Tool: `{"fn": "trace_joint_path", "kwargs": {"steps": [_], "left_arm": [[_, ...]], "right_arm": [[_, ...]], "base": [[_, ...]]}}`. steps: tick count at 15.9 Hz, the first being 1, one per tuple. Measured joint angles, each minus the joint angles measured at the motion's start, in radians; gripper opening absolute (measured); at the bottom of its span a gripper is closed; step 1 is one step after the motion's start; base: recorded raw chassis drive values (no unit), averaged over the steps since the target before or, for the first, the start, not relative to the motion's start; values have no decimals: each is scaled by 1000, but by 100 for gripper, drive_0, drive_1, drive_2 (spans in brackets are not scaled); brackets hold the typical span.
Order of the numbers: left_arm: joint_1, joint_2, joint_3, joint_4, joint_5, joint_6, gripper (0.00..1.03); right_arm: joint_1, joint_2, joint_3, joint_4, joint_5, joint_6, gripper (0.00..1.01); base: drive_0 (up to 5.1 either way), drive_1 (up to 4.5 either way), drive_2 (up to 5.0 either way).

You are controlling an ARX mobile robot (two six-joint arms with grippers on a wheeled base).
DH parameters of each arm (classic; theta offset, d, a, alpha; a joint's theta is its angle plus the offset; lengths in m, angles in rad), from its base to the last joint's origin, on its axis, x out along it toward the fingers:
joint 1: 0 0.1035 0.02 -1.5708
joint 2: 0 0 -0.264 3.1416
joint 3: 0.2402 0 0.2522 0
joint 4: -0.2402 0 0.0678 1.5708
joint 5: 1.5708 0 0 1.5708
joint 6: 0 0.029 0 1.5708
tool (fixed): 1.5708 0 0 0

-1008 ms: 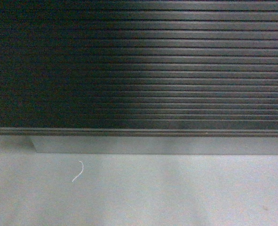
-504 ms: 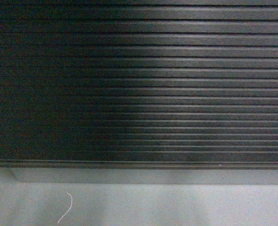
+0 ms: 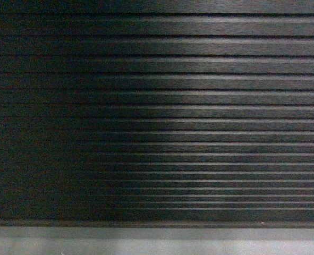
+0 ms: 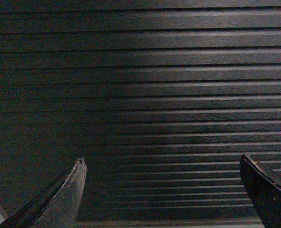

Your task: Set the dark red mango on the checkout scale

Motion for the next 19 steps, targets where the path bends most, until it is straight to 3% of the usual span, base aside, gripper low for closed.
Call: {"fn": "trace_joint_path", "kwargs": {"steps": [19], "left_arm": [[0, 0, 0, 2, -2, 0, 98]], "right_arm": [[0, 0, 0, -1, 1, 1, 98]], "base": [[0, 0, 0]]}}
